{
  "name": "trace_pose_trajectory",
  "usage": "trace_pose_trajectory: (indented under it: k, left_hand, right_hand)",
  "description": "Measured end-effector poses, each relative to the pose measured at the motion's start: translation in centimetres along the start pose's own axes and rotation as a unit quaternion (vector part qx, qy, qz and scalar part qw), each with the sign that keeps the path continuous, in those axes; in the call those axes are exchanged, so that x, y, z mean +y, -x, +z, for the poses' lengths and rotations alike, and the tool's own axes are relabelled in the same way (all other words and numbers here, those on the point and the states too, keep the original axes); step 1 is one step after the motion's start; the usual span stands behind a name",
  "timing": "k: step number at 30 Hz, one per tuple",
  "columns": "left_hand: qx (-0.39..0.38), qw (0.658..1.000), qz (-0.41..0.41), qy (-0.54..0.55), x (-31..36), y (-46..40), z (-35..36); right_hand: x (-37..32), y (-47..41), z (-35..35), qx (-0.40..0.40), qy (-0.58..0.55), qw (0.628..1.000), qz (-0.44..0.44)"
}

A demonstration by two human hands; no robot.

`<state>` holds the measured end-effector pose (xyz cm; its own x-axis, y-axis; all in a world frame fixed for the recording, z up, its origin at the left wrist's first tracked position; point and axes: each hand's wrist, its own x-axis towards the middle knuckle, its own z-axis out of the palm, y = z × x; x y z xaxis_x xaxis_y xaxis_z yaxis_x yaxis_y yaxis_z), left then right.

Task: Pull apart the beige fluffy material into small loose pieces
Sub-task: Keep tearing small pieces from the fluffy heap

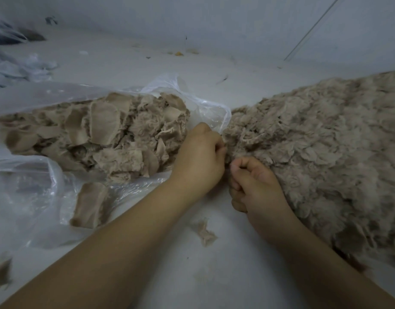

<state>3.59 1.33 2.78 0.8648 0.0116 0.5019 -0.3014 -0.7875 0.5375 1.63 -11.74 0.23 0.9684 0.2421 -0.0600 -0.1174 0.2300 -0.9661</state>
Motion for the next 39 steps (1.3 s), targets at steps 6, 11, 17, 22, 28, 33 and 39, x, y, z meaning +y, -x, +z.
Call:
trace_pose_trajectory:
  k: [6,11,17,22,28,33,39]
  left_hand:
    - [-0.039,0.991,0.008,0.125,-0.7,3.0,-0.2]
    - [-0.070,0.973,0.022,0.221,-0.8,2.5,-0.9]
    - [-0.117,0.898,-0.159,0.394,0.5,3.7,0.4]
    - [0.021,0.854,-0.285,0.435,3.1,5.6,2.4]
    - [0.023,0.861,-0.280,0.424,3.5,7.0,2.5]
    - [0.010,0.817,-0.326,0.475,2.2,3.9,1.4]
    - [0.055,0.875,-0.281,0.391,1.9,-0.4,1.8]
  right_hand:
    - [0.0,-0.1,0.1,-0.002,0.009,1.000,-0.006]
    - [0.0,-0.3,0.1,0.006,0.020,1.000,0.000]
    - [-0.1,-0.4,0.2,0.003,0.020,1.000,0.000]
    - [-0.3,-0.1,0.4,0.022,0.008,1.000,0.010]
    - [-0.5,0.1,0.3,0.017,-0.009,1.000,0.024]
    - [0.0,-0.4,0.0,0.002,-0.008,1.000,0.018]
    - [0.1,-0.8,0.0,0.002,-0.024,0.999,0.027]
